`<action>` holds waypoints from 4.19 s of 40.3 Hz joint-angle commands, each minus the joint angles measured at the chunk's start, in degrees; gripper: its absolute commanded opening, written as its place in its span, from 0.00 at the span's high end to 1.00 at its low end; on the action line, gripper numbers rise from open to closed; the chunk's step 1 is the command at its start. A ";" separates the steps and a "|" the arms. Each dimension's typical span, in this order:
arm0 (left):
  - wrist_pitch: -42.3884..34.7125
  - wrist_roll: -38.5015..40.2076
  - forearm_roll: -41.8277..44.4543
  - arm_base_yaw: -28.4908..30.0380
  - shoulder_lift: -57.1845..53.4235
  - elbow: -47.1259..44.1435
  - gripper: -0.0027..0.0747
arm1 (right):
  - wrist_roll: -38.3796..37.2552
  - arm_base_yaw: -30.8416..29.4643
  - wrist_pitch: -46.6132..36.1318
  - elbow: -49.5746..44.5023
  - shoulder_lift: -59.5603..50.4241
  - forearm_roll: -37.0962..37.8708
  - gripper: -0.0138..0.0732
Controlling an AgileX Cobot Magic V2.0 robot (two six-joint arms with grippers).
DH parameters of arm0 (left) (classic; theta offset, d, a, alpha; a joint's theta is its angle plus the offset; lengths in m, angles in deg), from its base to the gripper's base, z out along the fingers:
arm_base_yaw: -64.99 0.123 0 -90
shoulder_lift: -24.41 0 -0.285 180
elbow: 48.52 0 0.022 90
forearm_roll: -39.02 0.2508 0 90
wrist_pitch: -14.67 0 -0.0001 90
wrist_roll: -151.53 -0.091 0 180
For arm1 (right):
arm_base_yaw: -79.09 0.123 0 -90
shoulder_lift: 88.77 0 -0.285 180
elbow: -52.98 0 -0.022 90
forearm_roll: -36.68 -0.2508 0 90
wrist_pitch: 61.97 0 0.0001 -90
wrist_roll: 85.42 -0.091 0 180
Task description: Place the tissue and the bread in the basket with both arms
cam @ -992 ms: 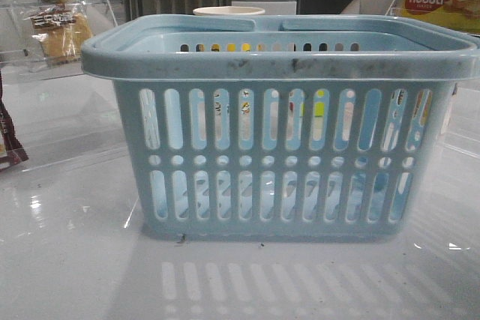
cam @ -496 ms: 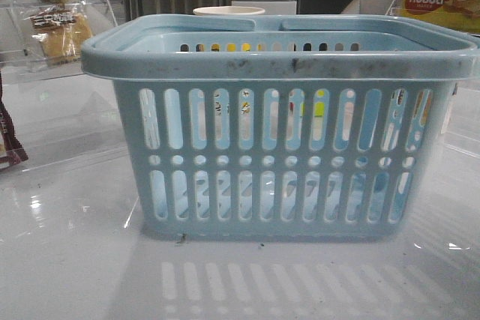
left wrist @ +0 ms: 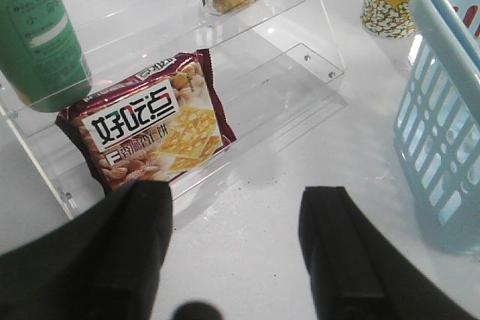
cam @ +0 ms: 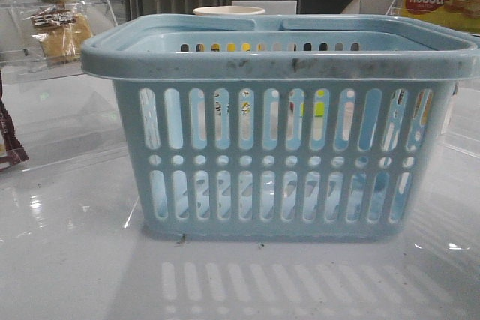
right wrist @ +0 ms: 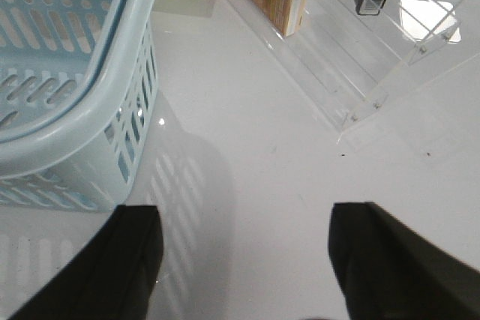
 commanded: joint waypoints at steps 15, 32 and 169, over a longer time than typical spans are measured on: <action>-4.47 0.26 -0.54 -0.39 0.32 1.58 0.51 | -3.17 -12.02 -6.49 14.94 20.33 2.29 0.17; -4.47 0.26 -0.54 -0.39 0.32 1.58 0.63 | -3.17 -14.73 -9.69 33.83 43.92 1.86 0.17; -4.47 0.26 -0.54 -0.39 0.32 1.58 0.85 | 10.19 24.75 0.58 27.45 15.54 -5.27 0.19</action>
